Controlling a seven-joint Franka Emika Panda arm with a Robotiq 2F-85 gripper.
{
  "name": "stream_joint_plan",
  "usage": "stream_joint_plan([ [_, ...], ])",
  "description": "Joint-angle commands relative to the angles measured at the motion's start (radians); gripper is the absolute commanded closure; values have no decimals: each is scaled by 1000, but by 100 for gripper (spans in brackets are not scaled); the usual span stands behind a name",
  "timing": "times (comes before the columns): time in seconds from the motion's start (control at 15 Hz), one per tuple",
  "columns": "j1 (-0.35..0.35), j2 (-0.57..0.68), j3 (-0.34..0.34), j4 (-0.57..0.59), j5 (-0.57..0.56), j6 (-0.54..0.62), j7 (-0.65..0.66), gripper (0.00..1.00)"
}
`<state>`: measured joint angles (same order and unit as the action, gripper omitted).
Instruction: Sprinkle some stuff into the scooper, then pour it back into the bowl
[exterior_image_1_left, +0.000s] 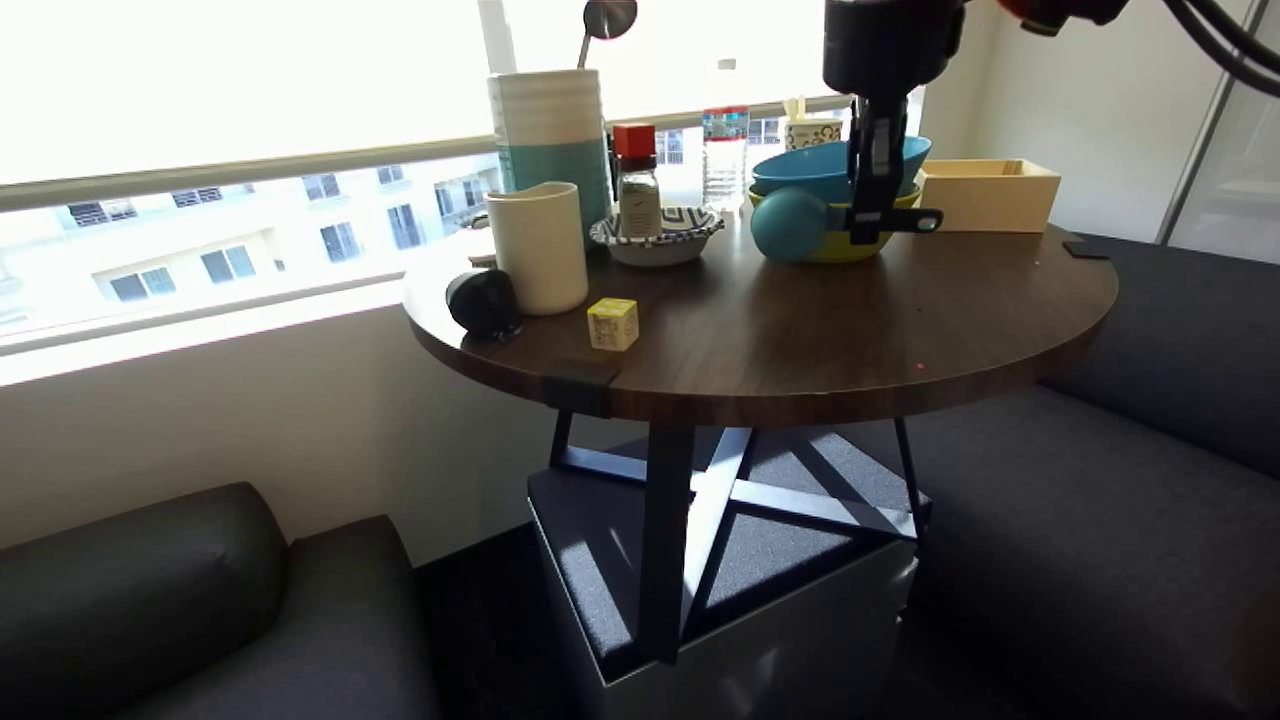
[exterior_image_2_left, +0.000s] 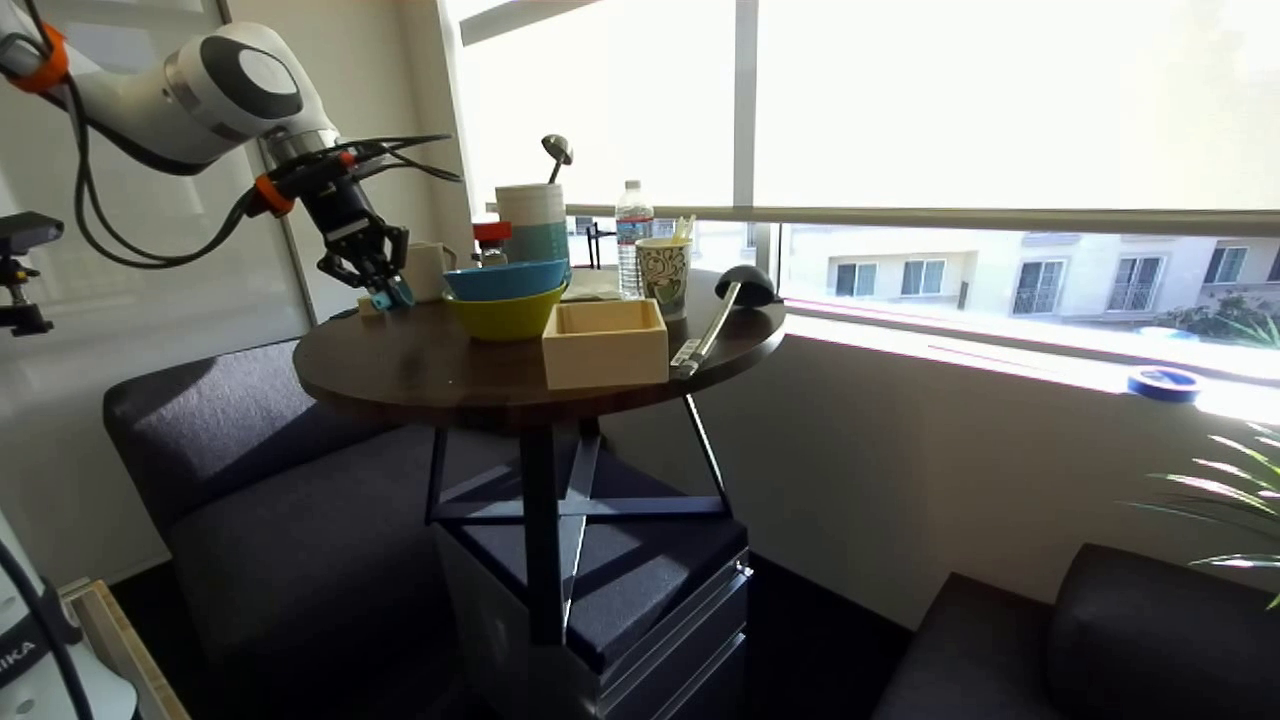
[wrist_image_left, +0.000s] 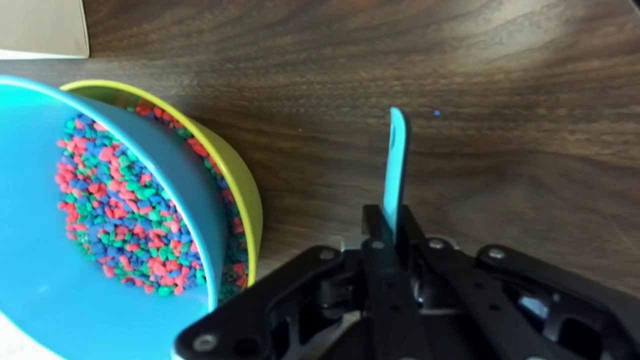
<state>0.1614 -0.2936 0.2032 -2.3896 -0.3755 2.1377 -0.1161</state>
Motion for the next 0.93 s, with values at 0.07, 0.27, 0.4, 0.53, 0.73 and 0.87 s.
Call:
stream_joint_plan([
  [0.07, 9, -6, 35, -59, -81, 91, 51, 98],
  [0.27, -6, -8, 59, -88, -153, 101, 123, 98],
  [0.4, -11, -8, 71, -99, -206, 93, 180, 98],
  [0.53, -13, 0, 73, -108, -234, 97, 229, 98],
  [0.73, -15, 22, 78, -120, -281, 112, 314, 98],
  [0.87, -24, 31, 81, -126, -338, 133, 402, 98],
])
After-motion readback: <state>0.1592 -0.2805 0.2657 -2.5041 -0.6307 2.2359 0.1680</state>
